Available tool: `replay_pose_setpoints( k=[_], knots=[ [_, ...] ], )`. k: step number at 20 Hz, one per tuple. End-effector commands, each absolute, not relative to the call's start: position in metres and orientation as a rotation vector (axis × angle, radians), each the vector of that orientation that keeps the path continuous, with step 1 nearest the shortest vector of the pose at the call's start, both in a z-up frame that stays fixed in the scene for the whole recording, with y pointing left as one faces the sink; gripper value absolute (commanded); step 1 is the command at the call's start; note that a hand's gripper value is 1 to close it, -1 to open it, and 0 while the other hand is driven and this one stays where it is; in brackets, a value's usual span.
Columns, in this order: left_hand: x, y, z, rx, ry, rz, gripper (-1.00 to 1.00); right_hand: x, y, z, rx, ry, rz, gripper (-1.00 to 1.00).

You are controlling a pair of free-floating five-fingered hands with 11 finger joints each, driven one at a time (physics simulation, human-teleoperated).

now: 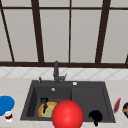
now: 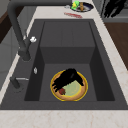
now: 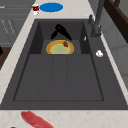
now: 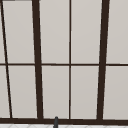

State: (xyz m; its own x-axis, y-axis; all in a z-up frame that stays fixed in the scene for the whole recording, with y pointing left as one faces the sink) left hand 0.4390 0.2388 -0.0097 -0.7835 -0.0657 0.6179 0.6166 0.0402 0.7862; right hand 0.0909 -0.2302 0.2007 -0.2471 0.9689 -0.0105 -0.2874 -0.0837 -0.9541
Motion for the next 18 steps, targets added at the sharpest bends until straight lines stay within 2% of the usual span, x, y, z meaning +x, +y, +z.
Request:
replay_pose_setpoints(
  k=[1, 5, 9, 18],
  knots=[
    [0.435, 0.248, -0.040, -0.563, -1.892, -1.757, -1.00, 0.091, -0.230, 0.201, -0.890, -1.128, 1.549, 0.00],
    [0.423, 0.257, -0.063, -0.580, -1.919, -1.731, -1.00, 0.091, -0.230, 0.201, -0.890, -1.128, 1.549, 0.00],
    [0.455, 0.258, -0.089, -0.584, -1.887, -1.748, -1.00, 0.091, -0.230, 0.201, -0.890, -1.128, 1.549, 0.00],
    [0.458, 0.261, -0.078, -0.662, -1.816, -1.714, -1.00, 0.091, -0.230, 0.201, -0.890, -1.128, 1.549, 0.00]
  ],
)
